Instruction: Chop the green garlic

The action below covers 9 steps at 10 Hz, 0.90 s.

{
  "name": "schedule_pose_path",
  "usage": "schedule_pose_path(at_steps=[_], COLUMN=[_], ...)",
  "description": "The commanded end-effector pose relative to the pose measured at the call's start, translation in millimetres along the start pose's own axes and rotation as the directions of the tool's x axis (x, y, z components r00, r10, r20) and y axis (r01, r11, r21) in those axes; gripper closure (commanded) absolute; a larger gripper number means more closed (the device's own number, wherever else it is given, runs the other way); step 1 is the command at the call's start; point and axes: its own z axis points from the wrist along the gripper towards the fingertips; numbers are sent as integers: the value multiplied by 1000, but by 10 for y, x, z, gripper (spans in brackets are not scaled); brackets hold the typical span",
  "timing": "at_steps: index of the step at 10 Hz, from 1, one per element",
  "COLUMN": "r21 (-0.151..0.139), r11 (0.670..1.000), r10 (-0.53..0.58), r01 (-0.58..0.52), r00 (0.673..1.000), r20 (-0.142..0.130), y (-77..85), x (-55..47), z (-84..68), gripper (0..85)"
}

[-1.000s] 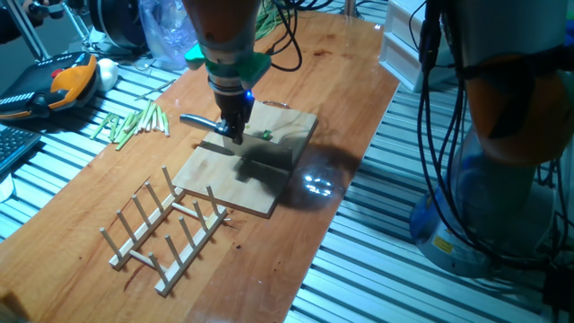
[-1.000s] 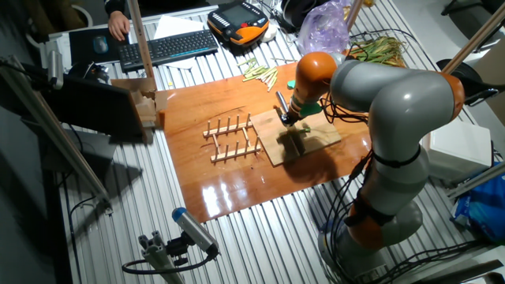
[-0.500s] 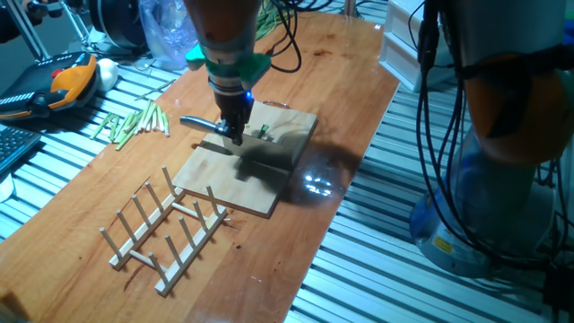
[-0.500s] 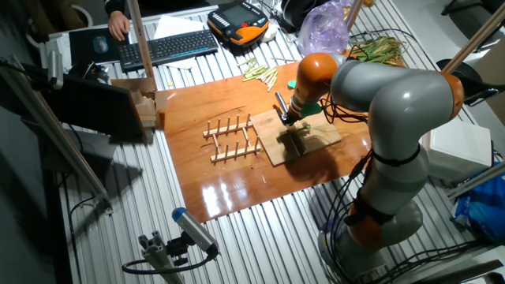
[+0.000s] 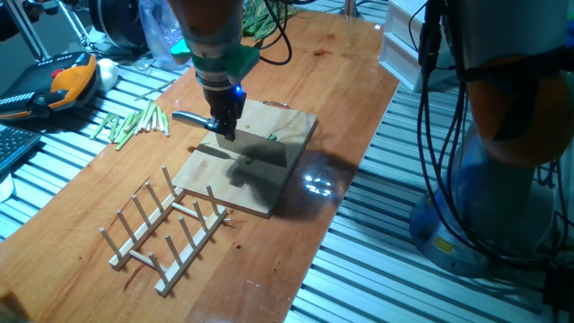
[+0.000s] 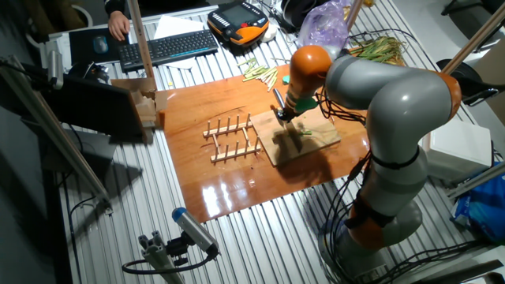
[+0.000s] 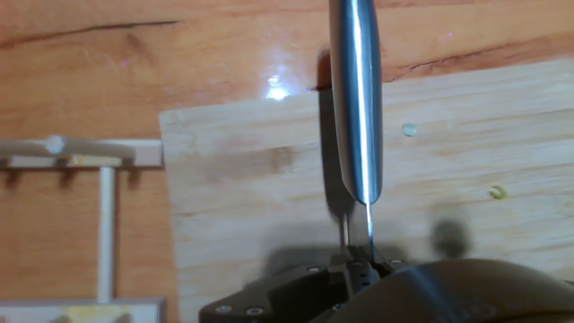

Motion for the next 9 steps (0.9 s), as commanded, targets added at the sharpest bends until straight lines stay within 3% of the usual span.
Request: schedule_pose_path(at_steps=[1, 4, 9], r21=[-5, -8, -3], r11=[1000, 1000, 1000], r10=[-9, -14, -8], r01=[9, 14, 8], r00=[1000, 1000, 999], r20=[6, 23, 44], y=[-69, -136, -85], x=[6, 43, 69], z=[15, 83, 222], gripper=[850, 850, 850])
